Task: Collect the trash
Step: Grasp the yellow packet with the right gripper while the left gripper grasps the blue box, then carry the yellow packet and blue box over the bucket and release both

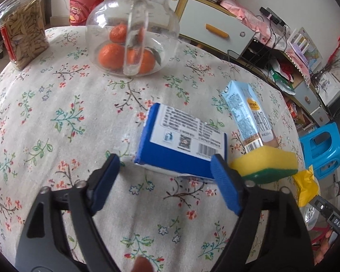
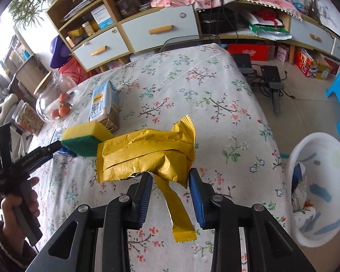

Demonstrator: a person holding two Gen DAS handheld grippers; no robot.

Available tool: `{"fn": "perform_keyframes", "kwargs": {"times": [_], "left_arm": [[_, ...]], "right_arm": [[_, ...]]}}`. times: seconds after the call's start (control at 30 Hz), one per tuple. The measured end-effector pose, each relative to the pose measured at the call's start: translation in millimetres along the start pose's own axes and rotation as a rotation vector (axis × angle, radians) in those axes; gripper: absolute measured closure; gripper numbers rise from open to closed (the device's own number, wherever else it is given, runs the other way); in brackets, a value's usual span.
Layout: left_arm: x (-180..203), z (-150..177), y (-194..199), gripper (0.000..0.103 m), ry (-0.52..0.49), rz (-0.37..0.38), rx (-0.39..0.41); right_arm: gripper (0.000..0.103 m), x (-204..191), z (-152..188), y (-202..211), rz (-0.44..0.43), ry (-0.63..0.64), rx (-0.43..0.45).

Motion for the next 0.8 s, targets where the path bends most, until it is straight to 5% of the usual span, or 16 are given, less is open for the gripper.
{"fn": "perform_keyframes", "kwargs": {"times": [0.07, 0.4, 0.8], "left_arm": [[8, 2, 3, 0.004, -0.043, -0.017, 0.029], [28, 5, -17, 0.004, -0.181, -0.141, 0.017], [23, 4, -20, 0.009, -0.185, -0.111, 0.051]], "right_arm": [[0.069, 3, 0, 2, 0.002, -0.004, 0.004], [0.069, 12, 2, 4, 0.014, -0.02, 0.001], [0.069, 25, 4, 9, 0.039, -0.028, 0.007]]}}
Point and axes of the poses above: each gripper's, at about its wrist camera, not at the fingertips, and y roughly against the way its jaws point, x to its right, z to its underside, the point moved 2 cm from there along -y, roughly the way its jaws point, and after that the axes turned 9 degrees about -x, right-handed, at the moved point
